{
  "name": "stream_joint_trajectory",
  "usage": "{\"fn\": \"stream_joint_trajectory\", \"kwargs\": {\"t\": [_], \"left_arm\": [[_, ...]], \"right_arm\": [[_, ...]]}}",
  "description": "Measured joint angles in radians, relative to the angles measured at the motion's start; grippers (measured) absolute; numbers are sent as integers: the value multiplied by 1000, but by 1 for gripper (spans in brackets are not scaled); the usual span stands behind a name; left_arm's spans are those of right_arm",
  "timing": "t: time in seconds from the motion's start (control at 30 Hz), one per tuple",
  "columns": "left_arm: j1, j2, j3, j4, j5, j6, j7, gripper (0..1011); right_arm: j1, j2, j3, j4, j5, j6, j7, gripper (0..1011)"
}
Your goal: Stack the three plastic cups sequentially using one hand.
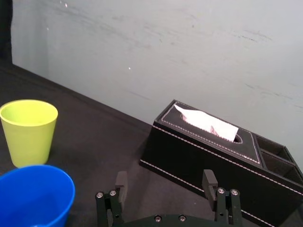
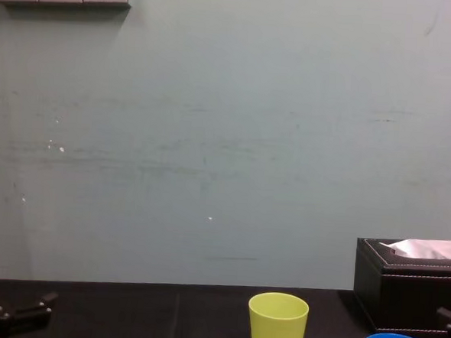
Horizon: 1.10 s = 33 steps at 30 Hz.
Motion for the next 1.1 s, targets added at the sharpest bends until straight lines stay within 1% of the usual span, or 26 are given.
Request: {"fn": "stream_joint_trajectory", "kwargs": {"t": [0.1,0.17,0.2,0.33,0.37,0.43,0.47,0.5,0.53,0.6,0.63,0.73,0.77,0.83,0.87,0.97,1.03,1.1], "left_arm": [[0,0,0,0,0,0,0,1000],[0,0,0,0,0,0,0,1000],[0,0,0,0,0,0,0,1000],[0,0,0,0,0,0,0,1000],[0,0,0,0,0,0,0,1000],[0,0,0,0,0,0,0,1000],[0,0,0,0,0,0,0,1000],[0,0,0,0,0,0,0,1000],[0,0,0,0,0,0,0,1000],[0,0,0,0,0,0,0,1000],[0,0,0,0,0,0,0,1000],[0,0,0,0,0,0,0,1000],[0,0,0,0,0,0,0,1000],[0,0,0,0,0,0,0,1000],[0,0,0,0,0,0,0,1000],[0,0,0,0,0,0,0,1000],[0,0,0,0,0,0,0,1000],[0,0,0,0,0,0,0,1000]], "right_arm": [[-11,-2,16,-17,17,0,15,1003],[-27,1,32,-39,41,8,33,1003],[-40,4,43,-60,63,20,49,1002],[-74,17,70,-108,106,52,72,1003],[-98,26,86,-138,130,75,82,1002],[-118,35,101,-162,158,102,96,1003],[-141,46,116,-188,191,136,114,1003],[-153,52,124,-201,203,150,119,1003],[-177,64,140,-227,228,180,130,1002],[-202,75,156,-251,251,204,140,1003],[-224,88,170,-274,267,225,147,1003],[-257,110,186,-312,283,264,161,1003],[-274,122,192,-336,290,288,168,1003],[-290,131,196,-357,294,311,175,1002],[-302,137,197,-374,299,333,181,1003],[-316,138,192,-395,302,365,195,1003],[-319,131,185,-403,302,385,203,1002],[-319,128,182,-405,301,390,206,1003]]}}
